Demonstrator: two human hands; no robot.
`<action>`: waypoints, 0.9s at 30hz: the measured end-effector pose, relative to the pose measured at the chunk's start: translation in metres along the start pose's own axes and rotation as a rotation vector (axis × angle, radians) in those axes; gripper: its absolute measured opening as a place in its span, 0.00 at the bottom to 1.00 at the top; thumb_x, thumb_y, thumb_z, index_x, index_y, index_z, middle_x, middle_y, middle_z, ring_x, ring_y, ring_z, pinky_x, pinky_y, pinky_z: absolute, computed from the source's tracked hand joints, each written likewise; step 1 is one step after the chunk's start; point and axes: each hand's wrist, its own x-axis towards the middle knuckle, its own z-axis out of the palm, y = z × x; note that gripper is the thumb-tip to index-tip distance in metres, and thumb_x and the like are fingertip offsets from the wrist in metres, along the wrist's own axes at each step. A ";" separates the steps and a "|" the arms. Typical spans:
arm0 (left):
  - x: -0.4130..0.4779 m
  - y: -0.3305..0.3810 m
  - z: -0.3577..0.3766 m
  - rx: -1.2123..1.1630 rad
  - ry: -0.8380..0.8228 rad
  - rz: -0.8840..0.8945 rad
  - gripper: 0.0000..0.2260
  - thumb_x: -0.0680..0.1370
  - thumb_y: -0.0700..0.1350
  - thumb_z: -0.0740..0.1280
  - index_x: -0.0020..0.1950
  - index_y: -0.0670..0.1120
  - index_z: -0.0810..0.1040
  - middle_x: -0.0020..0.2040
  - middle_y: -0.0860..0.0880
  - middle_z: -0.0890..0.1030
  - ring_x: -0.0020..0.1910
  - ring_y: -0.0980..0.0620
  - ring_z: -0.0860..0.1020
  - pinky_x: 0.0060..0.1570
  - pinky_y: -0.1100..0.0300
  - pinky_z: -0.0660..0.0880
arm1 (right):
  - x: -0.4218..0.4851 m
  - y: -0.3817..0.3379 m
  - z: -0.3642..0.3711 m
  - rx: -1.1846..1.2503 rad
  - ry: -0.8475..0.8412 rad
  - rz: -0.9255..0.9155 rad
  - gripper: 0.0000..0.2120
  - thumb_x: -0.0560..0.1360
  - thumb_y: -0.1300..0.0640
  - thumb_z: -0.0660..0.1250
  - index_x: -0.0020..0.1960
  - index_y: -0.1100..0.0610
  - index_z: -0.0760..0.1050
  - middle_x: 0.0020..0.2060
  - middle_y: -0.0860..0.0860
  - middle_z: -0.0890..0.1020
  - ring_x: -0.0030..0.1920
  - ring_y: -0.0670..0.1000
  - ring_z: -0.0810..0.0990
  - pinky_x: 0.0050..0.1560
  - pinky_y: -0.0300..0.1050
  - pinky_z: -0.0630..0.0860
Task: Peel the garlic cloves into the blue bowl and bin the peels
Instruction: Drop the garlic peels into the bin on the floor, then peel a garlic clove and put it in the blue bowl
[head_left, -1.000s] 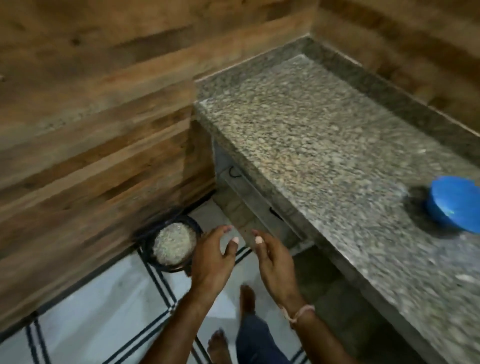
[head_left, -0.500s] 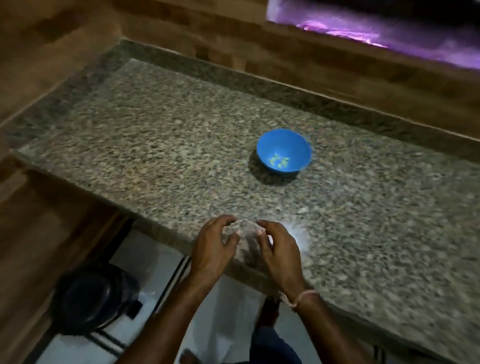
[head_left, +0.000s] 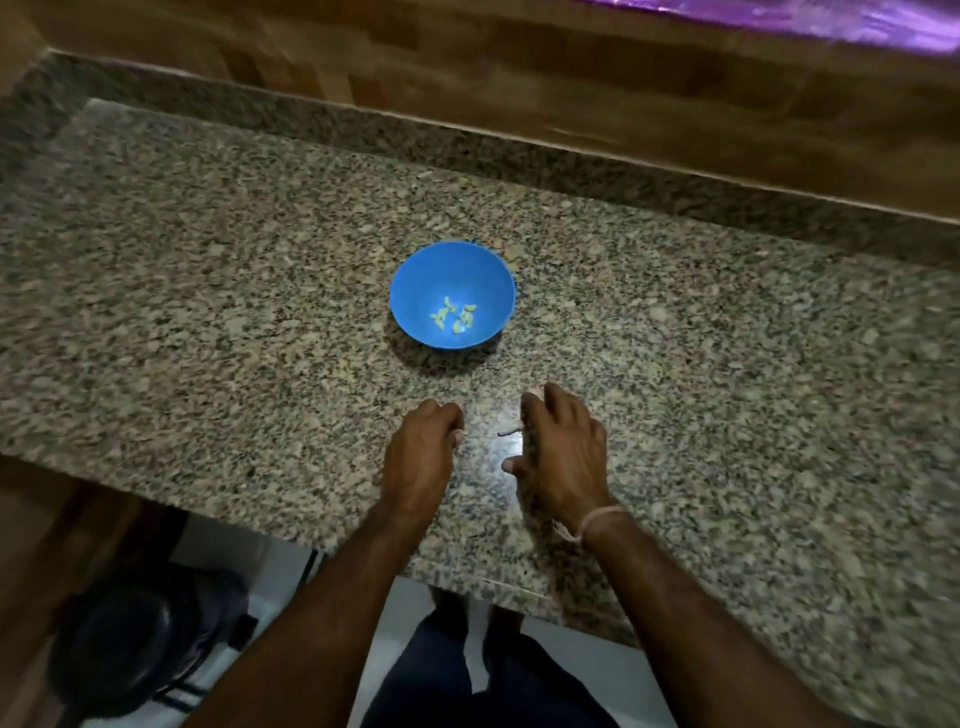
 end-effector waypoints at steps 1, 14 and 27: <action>0.000 0.001 0.001 0.012 0.001 0.021 0.07 0.78 0.37 0.67 0.44 0.47 0.74 0.42 0.49 0.73 0.40 0.45 0.72 0.38 0.47 0.73 | 0.000 0.001 0.000 0.003 -0.001 0.008 0.44 0.73 0.42 0.76 0.82 0.50 0.59 0.83 0.55 0.57 0.82 0.59 0.54 0.75 0.59 0.58; 0.112 0.032 -0.056 0.001 0.199 -0.004 0.08 0.79 0.37 0.70 0.58 0.43 0.81 0.56 0.43 0.80 0.50 0.41 0.81 0.46 0.50 0.76 | -0.001 0.001 0.002 0.103 0.025 0.027 0.43 0.74 0.45 0.77 0.82 0.48 0.60 0.84 0.51 0.55 0.83 0.57 0.53 0.78 0.58 0.55; 0.026 0.044 -0.028 -0.192 0.179 0.118 0.05 0.80 0.43 0.70 0.56 0.50 0.81 0.52 0.52 0.80 0.44 0.58 0.79 0.41 0.58 0.73 | 0.008 -0.005 0.022 0.419 0.295 -0.100 0.11 0.75 0.67 0.72 0.53 0.53 0.81 0.49 0.47 0.77 0.51 0.52 0.75 0.46 0.54 0.78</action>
